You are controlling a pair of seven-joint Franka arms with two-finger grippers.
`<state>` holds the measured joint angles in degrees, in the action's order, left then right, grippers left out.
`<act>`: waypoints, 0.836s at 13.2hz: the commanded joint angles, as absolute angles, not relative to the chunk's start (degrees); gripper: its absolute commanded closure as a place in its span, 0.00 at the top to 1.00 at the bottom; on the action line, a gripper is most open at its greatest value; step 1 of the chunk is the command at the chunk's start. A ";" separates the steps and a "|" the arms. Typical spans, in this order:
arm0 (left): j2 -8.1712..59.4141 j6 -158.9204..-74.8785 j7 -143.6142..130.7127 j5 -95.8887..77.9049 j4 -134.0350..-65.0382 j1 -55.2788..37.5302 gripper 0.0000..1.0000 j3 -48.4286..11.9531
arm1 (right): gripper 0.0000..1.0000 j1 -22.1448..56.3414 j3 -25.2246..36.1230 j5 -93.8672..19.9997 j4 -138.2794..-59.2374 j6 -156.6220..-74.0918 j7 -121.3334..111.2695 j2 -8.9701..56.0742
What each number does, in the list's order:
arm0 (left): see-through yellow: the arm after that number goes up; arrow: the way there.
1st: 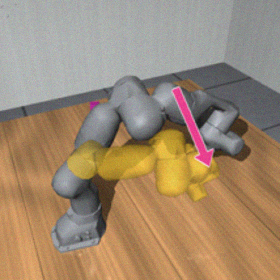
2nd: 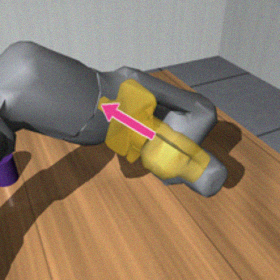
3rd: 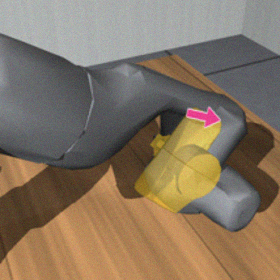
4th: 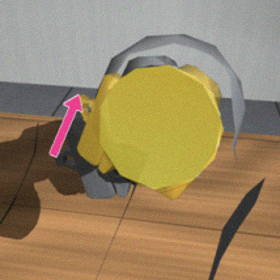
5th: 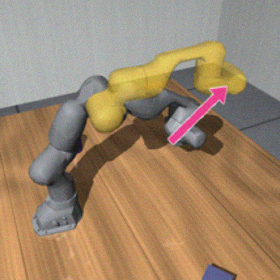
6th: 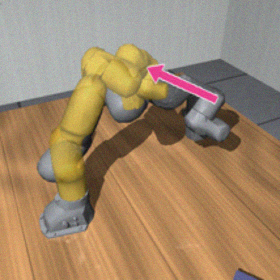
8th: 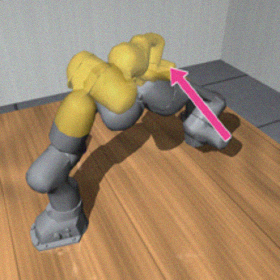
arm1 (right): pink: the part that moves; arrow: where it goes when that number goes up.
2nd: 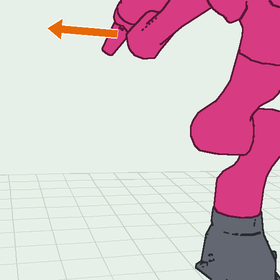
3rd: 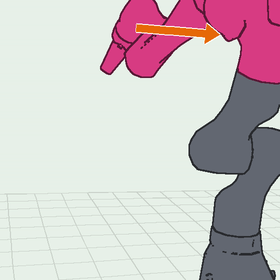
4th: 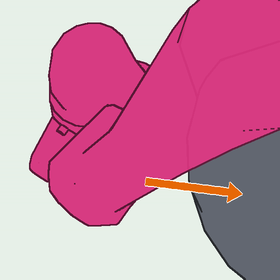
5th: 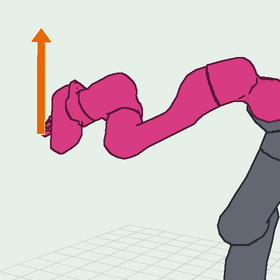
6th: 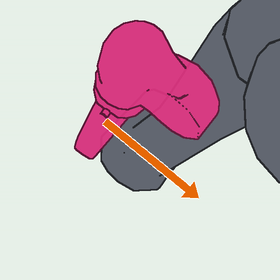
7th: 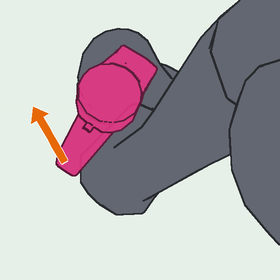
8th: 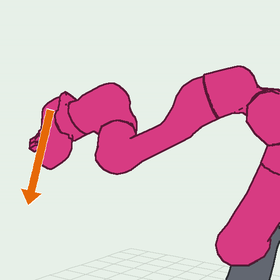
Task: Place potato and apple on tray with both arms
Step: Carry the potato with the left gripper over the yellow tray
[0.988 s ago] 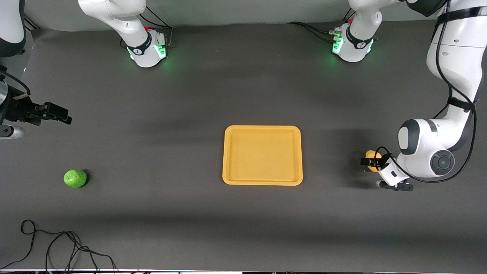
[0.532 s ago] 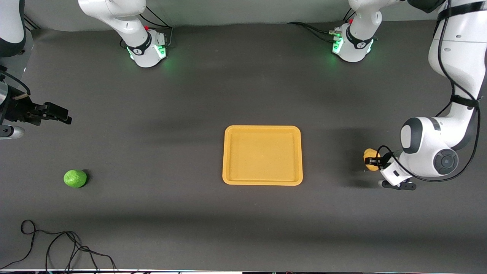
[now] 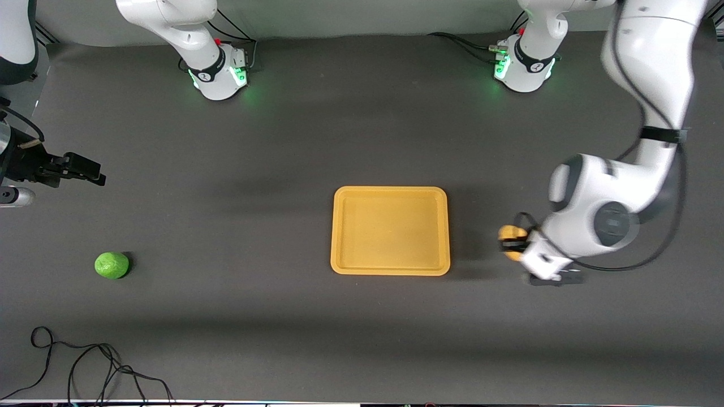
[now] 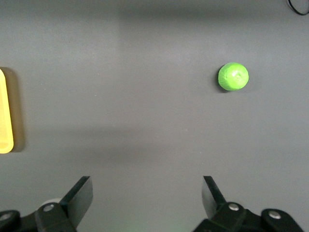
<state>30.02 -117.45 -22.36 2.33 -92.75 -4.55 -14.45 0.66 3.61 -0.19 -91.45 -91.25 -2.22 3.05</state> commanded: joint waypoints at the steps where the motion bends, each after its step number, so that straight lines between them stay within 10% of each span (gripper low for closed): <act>1: 32.52 -116.10 -28.73 2.37 -89.82 -11.23 0.19 -13.45 | 1.00 1.50 4.31 0.18 -91.32 -91.67 1.31 2.72; 7: 38.14 -116.89 -31.64 2.37 -90.18 -18.02 0.21 -13.45 | 1.00 -2.37 9.30 0.18 -84.32 -93.16 -10.51 10.35; 11: 39.55 -117.25 -31.82 2.37 -90.18 -19.16 0.45 -13.45 | 1.00 -11.84 10.55 -3.24 -72.96 -92.99 -26.42 19.85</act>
